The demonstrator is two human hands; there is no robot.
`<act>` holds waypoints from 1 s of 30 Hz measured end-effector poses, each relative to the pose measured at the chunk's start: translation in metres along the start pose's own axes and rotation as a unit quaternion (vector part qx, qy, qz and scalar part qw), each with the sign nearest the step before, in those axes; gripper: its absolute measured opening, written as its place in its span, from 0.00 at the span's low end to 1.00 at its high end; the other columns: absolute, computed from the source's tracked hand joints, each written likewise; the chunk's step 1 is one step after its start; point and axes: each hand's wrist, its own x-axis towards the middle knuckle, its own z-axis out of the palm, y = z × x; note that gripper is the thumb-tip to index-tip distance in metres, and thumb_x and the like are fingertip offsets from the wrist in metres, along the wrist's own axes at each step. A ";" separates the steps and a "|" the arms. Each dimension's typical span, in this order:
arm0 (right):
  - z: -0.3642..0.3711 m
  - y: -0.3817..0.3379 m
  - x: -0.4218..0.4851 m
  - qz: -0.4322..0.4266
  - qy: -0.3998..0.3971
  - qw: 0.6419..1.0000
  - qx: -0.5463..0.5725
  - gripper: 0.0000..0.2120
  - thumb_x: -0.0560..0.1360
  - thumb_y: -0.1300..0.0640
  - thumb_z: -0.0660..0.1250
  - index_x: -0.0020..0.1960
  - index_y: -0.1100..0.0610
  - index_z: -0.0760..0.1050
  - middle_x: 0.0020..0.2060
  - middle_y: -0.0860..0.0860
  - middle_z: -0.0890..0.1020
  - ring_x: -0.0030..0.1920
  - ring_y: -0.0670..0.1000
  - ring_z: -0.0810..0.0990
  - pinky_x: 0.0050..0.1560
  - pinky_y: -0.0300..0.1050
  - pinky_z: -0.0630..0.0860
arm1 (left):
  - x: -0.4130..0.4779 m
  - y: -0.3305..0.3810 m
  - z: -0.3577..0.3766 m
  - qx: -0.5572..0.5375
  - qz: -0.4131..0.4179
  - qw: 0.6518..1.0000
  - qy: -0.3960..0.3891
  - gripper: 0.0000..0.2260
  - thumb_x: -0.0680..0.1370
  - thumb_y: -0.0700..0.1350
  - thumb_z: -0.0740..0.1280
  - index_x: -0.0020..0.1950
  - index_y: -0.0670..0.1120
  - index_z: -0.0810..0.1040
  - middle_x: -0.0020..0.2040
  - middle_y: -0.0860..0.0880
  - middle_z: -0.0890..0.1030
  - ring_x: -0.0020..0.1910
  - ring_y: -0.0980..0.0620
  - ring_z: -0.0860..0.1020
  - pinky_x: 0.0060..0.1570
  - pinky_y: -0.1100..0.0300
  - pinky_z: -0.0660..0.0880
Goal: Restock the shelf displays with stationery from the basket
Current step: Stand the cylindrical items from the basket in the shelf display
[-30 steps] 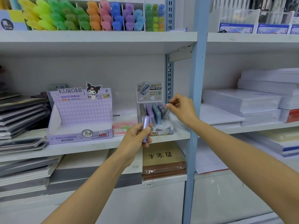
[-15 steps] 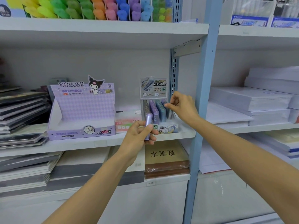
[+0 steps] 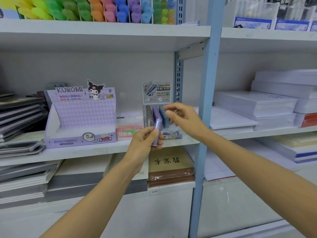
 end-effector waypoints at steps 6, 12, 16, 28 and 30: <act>-0.001 -0.008 -0.009 0.000 -0.034 0.999 0.041 0.10 0.77 0.61 0.67 0.57 0.60 0.80 0.46 0.50 0.83 0.45 0.45 0.80 0.48 0.37 0.77 | -0.004 0.004 0.011 0.085 0.039 0.996 0.005 0.11 0.81 0.45 0.63 0.61 0.45 0.78 0.48 0.51 0.82 0.49 0.53 0.80 0.49 0.63 0.77; -0.020 0.008 0.001 0.031 0.165 0.981 -0.092 0.09 0.78 0.63 0.66 0.56 0.60 0.80 0.45 0.52 0.83 0.44 0.46 0.78 0.48 0.40 0.76 | -0.010 -0.013 -0.002 0.517 0.201 0.831 0.050 0.21 0.79 0.47 0.65 0.71 0.48 0.68 0.69 0.49 0.67 0.69 0.51 0.60 0.67 0.56 0.56; -0.013 0.018 0.000 0.038 0.138 0.978 -0.150 0.10 0.78 0.63 0.65 0.58 0.60 0.80 0.47 0.54 0.83 0.45 0.49 0.78 0.52 0.43 0.76 | -0.011 -0.027 -0.006 0.592 0.177 0.786 0.015 0.32 0.78 0.50 0.64 0.78 0.49 0.54 0.75 0.49 0.56 0.75 0.51 0.50 0.73 0.53 0.47; -0.010 0.019 0.021 0.016 0.016 0.973 -0.230 0.09 0.77 0.62 0.67 0.56 0.58 0.76 0.42 0.51 0.80 0.41 0.49 0.76 0.46 0.42 0.75 | -0.010 -0.031 -0.014 0.615 0.216 0.758 0.002 0.33 0.79 0.49 0.63 0.79 0.49 0.50 0.74 0.48 0.59 0.74 0.50 0.54 0.72 0.55 0.50; -0.003 0.027 0.014 0.011 0.052 0.976 -0.211 0.07 0.76 0.61 0.69 0.53 0.57 0.75 0.40 0.48 0.78 0.38 0.46 0.75 0.43 0.40 0.74 | -0.010 -0.032 -0.015 0.619 0.218 0.755 0.002 0.33 0.79 0.49 0.63 0.80 0.49 0.50 0.74 0.48 0.59 0.74 0.50 0.54 0.73 0.55 0.50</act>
